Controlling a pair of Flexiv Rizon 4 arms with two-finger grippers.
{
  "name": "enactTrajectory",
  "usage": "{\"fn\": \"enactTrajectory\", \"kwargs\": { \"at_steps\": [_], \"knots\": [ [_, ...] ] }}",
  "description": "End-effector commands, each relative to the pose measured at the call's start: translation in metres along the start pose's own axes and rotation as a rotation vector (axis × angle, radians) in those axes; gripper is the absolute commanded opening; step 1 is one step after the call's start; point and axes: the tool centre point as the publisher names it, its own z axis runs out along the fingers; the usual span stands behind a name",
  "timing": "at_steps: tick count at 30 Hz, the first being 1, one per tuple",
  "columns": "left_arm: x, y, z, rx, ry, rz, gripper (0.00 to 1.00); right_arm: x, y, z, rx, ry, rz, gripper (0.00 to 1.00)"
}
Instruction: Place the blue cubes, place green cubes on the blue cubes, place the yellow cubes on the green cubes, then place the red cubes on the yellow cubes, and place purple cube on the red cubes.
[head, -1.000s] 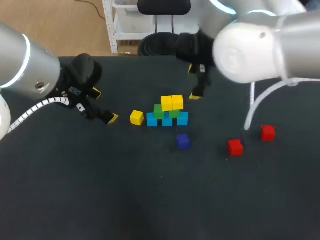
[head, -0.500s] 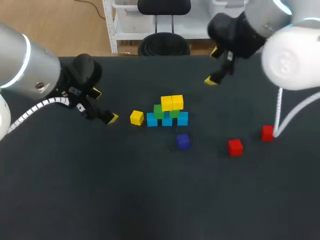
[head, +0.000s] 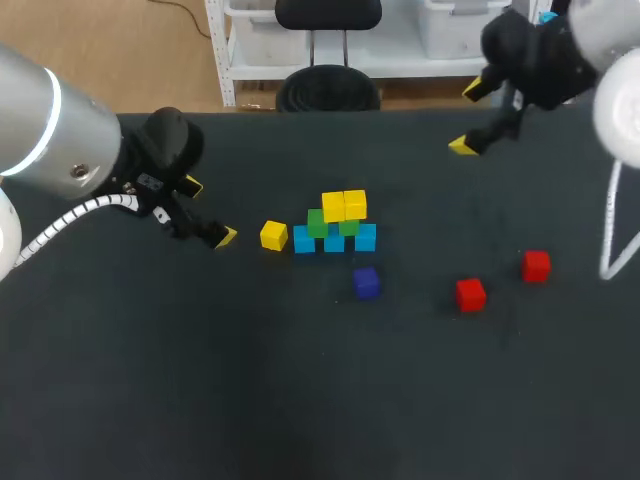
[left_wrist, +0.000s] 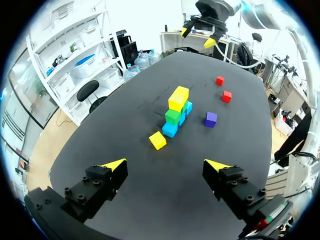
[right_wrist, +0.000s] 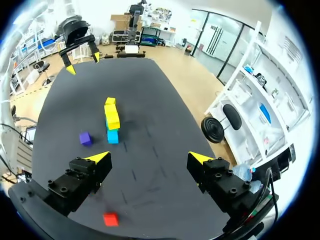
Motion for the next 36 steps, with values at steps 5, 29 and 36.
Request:
{"fn": "enactTrajectory", "kwargs": {
  "at_steps": [5,29,36],
  "knots": [
    [0.001,0.001,0.000,0.003,-0.005,0.002,1.00,0.004,-0.007,-0.011,-0.048,-0.063,-0.021,1.00],
    [0.014,0.021,0.022,0.133,0.064,0.164,1.00,0.004,-0.007,-0.011,-0.048,-0.063,-0.021,1.00],
    [0.006,0.032,0.038,0.294,0.115,0.384,1.00,0.004,-0.007,-0.011,-0.048,-0.063,-0.021,1.00]
  ]
}}
